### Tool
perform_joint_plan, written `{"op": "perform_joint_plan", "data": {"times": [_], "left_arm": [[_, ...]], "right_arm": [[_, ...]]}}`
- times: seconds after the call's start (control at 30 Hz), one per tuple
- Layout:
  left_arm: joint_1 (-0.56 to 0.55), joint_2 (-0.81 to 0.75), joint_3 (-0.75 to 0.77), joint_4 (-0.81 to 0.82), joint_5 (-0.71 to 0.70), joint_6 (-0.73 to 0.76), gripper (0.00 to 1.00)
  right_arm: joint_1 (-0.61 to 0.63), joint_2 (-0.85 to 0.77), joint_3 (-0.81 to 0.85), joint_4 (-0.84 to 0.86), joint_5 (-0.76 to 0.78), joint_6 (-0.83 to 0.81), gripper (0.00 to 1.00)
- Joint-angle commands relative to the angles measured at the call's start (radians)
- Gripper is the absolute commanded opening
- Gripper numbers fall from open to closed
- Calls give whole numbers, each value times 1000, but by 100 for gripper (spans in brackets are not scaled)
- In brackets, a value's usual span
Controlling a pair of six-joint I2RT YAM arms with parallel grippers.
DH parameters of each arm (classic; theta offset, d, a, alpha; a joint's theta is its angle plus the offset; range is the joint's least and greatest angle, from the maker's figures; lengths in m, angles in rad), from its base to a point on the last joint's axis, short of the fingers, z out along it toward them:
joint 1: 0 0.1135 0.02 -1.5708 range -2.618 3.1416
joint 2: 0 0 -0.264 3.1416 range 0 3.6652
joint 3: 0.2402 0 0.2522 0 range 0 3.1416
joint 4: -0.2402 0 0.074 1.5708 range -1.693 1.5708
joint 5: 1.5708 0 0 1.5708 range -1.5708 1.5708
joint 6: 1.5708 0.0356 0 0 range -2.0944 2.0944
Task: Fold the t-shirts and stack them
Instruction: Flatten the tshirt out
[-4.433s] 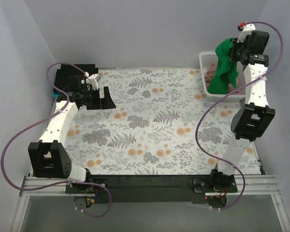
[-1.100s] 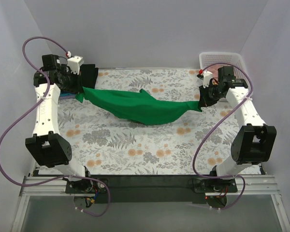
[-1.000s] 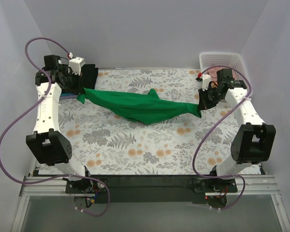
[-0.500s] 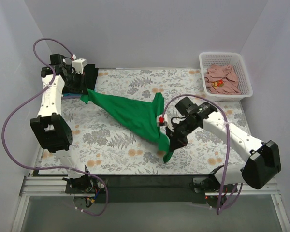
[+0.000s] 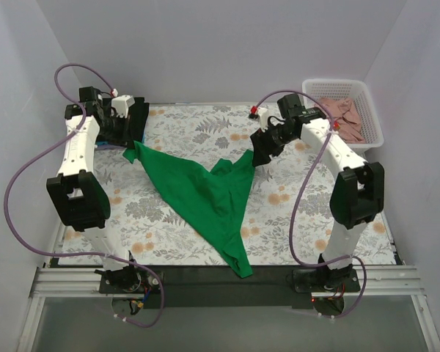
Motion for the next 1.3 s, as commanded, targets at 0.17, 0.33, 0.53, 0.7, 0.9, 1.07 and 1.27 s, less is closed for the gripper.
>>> {"op": "perform_joint_plan", "data": {"times": [0.17, 0.33, 0.53, 0.7, 0.9, 1.07, 1.27], "left_arm": [[3, -31, -61, 11, 13, 1, 0], [5, -50, -87, 16, 12, -2, 0], [3, -63, -101, 19, 7, -2, 0], [3, -60, -110, 28, 6, -4, 0], [3, -39, -80, 30, 18, -21, 0], [5, -11, -37, 25, -17, -18, 0], [5, 16, 31, -1, -17, -10, 0]], "right_arm": [[14, 275, 234, 150, 293, 207, 70], [12, 378, 305, 176, 368, 210, 71], [14, 483, 342, 192, 356, 218, 68], [5, 484, 305, 186, 261, 215, 48], [-76, 393, 237, 186, 212, 202, 1], [-201, 157, 130, 172, 169, 169, 1], [-284, -115, -191, -35, 180, -87, 1]]}}
